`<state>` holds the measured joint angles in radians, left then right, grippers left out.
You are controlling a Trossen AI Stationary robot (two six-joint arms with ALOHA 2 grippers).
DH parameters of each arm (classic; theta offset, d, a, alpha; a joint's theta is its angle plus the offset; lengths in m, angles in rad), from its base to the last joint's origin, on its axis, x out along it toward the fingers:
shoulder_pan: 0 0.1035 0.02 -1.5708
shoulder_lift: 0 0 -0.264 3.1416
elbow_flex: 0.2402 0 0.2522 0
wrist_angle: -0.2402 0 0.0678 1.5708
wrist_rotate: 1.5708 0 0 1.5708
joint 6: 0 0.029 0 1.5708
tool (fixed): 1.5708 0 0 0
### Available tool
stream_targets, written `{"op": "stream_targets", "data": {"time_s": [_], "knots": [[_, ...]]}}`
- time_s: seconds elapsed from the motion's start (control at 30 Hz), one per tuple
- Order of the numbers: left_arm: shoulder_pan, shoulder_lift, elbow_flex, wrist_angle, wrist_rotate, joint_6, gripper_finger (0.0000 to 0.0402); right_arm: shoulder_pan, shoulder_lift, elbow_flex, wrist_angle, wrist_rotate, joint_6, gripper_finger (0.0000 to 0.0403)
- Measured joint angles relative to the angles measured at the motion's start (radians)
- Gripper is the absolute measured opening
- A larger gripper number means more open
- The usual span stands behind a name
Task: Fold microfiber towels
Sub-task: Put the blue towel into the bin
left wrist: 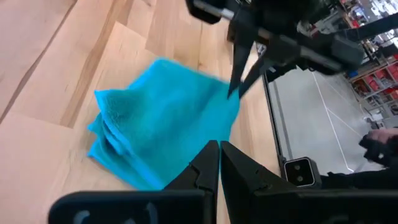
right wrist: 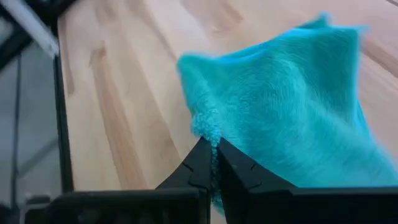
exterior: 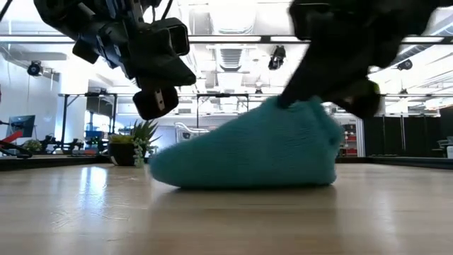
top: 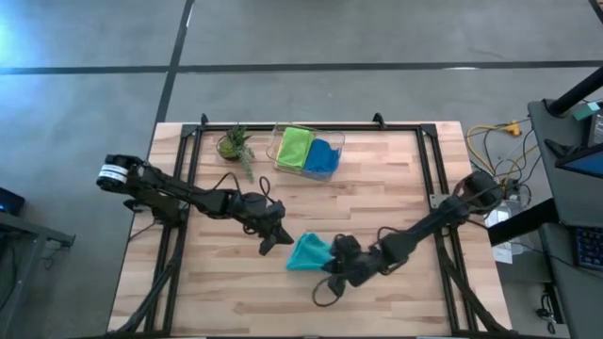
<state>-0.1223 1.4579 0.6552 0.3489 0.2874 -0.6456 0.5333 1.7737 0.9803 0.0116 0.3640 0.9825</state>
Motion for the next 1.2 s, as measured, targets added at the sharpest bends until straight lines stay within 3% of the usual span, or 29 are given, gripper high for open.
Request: {"op": "stream_targets", "data": {"time_s": [0.27,0.43,0.57,0.73,0.87,1.0,1.1,1.2], "knots": [[0.0,0.0,-0.001,0.011,0.0,0.029,0.0,0.062,-0.046,-0.134,0.009,0.181,0.321,0.0009],[0.001,0.007,0.014,0.009,-0.004,0.074,0.0,0.065,-0.046,-0.152,0.088,0.187,0.311,0.0009],[0.011,0.122,0.074,0.058,0.019,0.079,0.0,0.065,-0.05,-0.152,0.086,0.187,0.277,0.0009],[0.01,0.343,0.261,0.085,0.043,0.085,0.0,0.065,-0.051,-0.152,0.083,0.159,0.262,0.0009],[0.009,0.477,0.392,-0.056,0.057,0.123,0.0,0.065,-0.053,-0.152,0.085,0.153,0.249,0.0009],[0.002,0.52,0.467,-0.298,0.039,0.24,0.0,0.065,-0.076,-0.152,0.096,0.153,0.219,0.0009],[0.003,0.505,0.463,-0.337,0.021,0.279,0.0,0.064,-0.106,-0.152,0.1,0.153,0.19,0.0009],[0.015,0.409,0.446,-0.363,0.003,0.285,0.0,0.048,-0.151,-0.152,0.098,0.153,0.157,0.0009]]}}
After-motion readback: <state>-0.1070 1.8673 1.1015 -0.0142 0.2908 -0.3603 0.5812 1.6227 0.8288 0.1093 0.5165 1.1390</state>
